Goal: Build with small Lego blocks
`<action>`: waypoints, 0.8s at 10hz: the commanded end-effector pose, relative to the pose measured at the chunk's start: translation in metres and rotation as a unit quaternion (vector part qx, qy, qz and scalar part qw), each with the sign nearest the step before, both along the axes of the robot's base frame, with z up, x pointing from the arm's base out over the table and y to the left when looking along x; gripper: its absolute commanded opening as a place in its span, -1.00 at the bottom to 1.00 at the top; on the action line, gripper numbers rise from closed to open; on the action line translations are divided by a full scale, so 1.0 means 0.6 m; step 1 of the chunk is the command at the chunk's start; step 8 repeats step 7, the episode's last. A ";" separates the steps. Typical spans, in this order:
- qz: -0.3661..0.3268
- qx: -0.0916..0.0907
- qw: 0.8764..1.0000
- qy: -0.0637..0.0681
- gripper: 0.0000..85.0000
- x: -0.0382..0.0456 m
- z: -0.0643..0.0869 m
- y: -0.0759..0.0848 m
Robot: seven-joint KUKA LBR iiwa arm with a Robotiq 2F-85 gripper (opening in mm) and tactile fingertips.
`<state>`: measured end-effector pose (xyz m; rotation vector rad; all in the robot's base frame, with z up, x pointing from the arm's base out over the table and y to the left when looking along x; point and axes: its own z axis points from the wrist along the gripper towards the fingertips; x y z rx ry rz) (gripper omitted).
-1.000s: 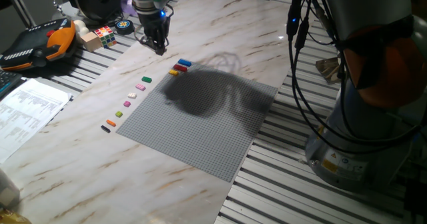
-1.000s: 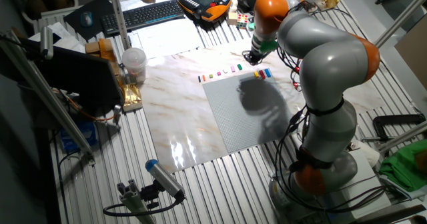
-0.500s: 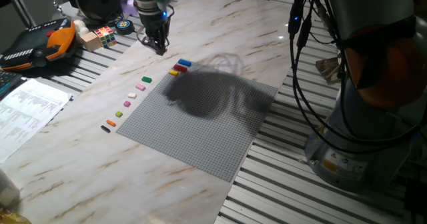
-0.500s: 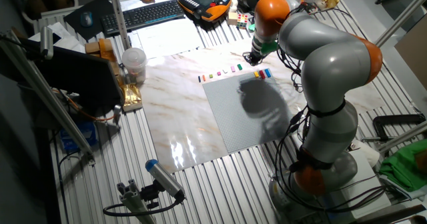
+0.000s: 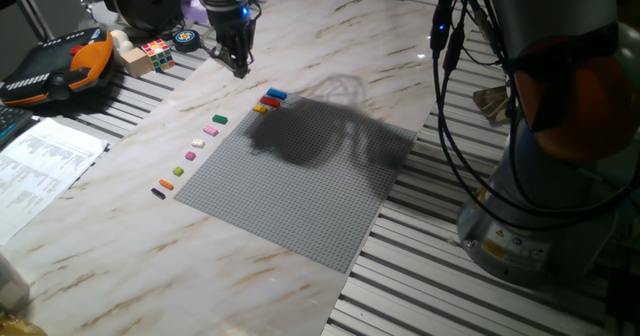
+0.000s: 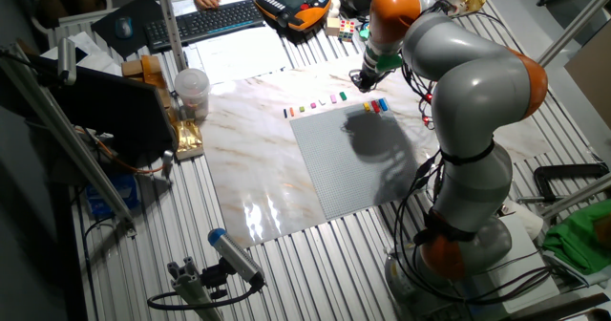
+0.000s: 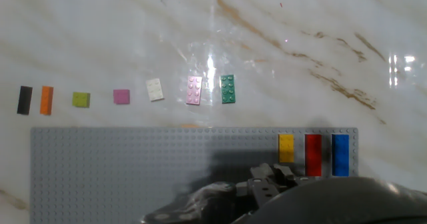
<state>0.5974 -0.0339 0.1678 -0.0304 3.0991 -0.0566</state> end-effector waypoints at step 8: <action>0.002 0.000 1.000 0.000 -0.98 -0.002 0.002 0.010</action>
